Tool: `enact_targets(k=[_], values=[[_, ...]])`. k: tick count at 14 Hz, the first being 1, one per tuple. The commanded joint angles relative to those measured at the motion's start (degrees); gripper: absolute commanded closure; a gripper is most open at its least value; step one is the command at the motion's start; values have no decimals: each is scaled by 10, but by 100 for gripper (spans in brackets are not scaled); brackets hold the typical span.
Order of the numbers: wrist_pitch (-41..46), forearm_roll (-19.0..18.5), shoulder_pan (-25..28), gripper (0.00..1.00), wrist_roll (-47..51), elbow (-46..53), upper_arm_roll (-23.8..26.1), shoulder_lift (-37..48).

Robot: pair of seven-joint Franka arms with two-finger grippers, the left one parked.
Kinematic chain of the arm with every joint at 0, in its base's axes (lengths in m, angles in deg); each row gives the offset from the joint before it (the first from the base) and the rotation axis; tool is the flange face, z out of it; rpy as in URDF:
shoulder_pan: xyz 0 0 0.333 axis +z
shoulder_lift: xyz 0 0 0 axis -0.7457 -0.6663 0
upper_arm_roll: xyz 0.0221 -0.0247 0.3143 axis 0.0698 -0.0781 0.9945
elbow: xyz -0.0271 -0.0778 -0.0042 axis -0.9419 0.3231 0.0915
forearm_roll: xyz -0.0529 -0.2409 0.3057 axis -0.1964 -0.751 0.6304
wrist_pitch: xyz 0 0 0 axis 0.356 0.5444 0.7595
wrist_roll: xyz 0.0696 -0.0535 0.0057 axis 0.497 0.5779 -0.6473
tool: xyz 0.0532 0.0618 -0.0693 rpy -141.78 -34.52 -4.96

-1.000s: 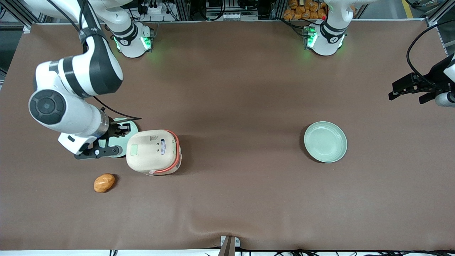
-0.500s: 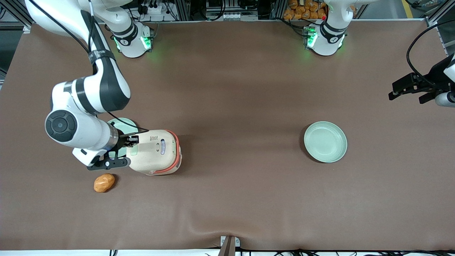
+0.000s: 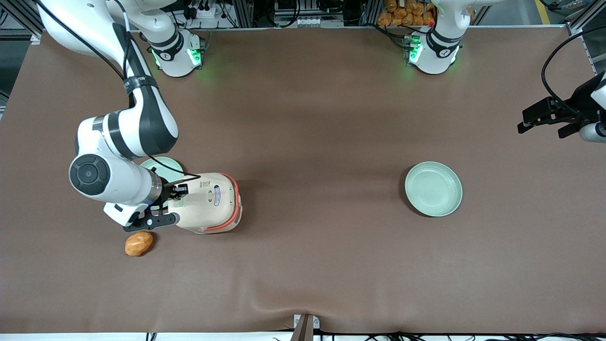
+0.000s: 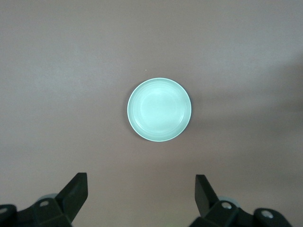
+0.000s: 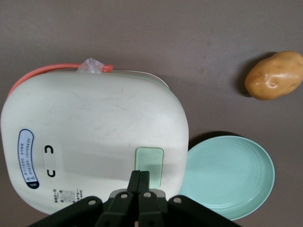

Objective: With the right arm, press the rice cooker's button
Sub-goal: 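Press the green button on the rice cooker with the right gripper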

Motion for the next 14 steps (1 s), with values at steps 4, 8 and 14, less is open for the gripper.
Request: enact_targets(k=[4, 8, 14], values=[[-43, 5, -8, 100, -21, -23, 1, -4], [-57, 5, -8, 100, -21, -35, 1, -7], [-72, 5, -9, 100, -20, -37, 1, -2]])
